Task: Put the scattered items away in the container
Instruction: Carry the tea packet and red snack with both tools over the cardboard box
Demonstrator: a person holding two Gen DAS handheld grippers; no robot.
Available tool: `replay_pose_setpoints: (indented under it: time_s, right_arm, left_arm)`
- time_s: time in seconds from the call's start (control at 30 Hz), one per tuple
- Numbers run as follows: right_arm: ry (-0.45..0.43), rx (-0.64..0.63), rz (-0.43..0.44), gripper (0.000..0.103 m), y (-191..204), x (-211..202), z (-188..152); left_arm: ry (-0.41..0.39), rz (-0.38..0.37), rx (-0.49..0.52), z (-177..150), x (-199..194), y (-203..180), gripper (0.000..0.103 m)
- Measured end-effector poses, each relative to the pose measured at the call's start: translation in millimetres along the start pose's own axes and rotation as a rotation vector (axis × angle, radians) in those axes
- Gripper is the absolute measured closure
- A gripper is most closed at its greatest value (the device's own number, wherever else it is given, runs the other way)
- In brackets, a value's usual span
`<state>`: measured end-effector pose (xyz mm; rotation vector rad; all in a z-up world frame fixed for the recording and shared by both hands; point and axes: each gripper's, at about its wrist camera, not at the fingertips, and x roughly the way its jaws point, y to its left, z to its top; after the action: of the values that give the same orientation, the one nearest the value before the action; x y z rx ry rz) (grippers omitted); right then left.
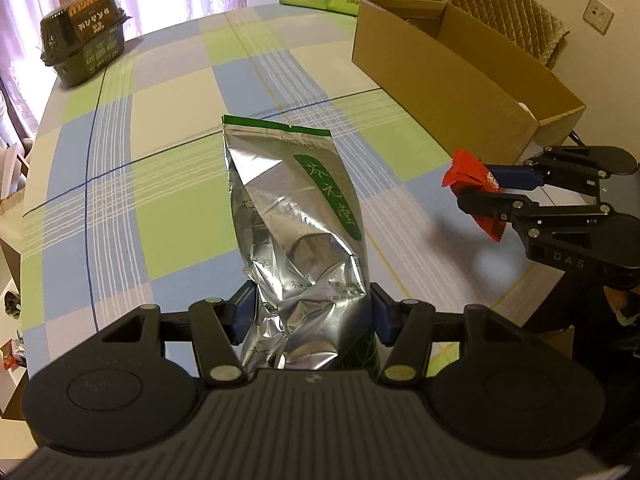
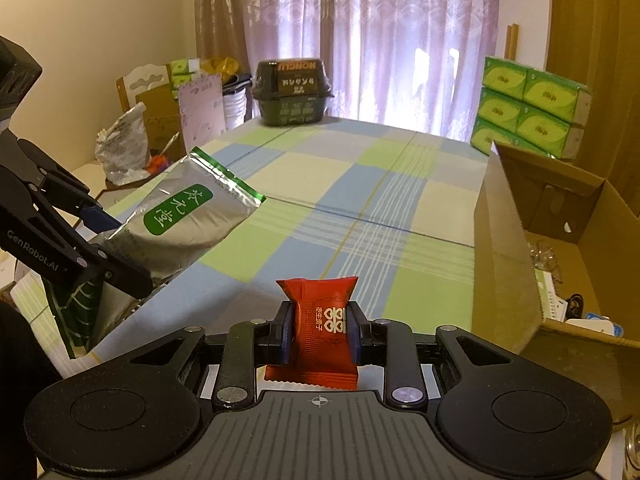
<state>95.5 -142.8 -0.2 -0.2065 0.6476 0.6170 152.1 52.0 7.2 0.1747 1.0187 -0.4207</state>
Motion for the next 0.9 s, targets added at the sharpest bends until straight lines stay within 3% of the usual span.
replay_pose_setpoints:
  time_s: [0.57, 0.9]
  right_arm:
    - [-0.046, 0.018, -0.039, 0.073, -9.8, -28.3, 2.9]
    - [-0.118, 0.069, -0.138, 0.073, -47.4, -59.1, 21.6]
  left_arm:
    - [-0.023, -0.024, 0.013, 3.7, -12.1, -25.2, 0.05]
    - [-0.089, -0.085, 0.013, 49.7, -9.8, -64.9, 0.05]
